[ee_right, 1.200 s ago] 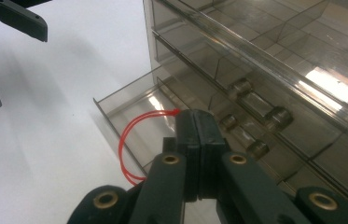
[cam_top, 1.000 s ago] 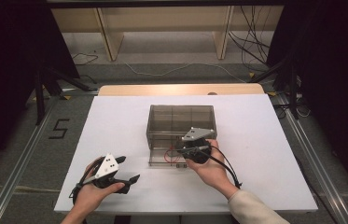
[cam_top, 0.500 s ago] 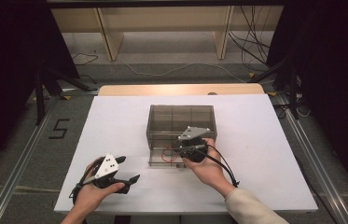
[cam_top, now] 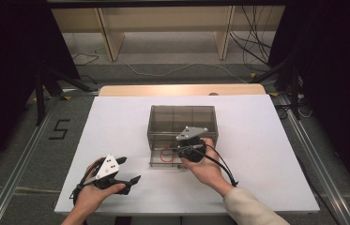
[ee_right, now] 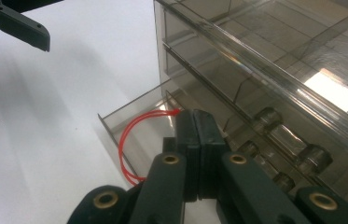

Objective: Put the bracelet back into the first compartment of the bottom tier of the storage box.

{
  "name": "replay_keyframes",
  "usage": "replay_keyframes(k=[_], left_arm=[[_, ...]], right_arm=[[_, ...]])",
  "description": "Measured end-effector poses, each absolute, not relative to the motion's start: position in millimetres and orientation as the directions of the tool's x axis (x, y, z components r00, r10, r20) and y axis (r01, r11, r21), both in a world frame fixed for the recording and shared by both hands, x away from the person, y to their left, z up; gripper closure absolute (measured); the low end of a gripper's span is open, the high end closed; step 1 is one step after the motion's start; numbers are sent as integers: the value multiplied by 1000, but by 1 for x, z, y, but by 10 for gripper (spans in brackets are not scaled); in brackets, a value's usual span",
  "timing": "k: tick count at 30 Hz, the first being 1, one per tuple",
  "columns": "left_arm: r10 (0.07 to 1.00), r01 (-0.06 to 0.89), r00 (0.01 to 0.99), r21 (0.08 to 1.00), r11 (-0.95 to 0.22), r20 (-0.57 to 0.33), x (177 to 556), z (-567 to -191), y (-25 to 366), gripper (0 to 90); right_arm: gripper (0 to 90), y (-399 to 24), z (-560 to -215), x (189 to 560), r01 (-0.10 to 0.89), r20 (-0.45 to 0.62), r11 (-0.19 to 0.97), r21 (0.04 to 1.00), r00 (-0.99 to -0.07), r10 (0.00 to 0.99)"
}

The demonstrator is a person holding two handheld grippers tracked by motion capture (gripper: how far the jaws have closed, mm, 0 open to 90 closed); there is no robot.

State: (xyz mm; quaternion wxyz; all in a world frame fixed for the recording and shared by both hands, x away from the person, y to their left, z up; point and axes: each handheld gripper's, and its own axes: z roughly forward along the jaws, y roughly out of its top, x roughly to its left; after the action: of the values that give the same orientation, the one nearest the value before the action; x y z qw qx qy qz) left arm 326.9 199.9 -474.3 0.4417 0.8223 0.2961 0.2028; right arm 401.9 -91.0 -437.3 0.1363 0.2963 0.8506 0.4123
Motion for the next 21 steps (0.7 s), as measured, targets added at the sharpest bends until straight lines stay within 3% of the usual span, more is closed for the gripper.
replay_keyframes(k=[21], left_arm=[[664,309,744,847,-433,68,327,-475,199,160]], right_arm=[[900,-82,-442,407,385,4,497,778,-793,609]])
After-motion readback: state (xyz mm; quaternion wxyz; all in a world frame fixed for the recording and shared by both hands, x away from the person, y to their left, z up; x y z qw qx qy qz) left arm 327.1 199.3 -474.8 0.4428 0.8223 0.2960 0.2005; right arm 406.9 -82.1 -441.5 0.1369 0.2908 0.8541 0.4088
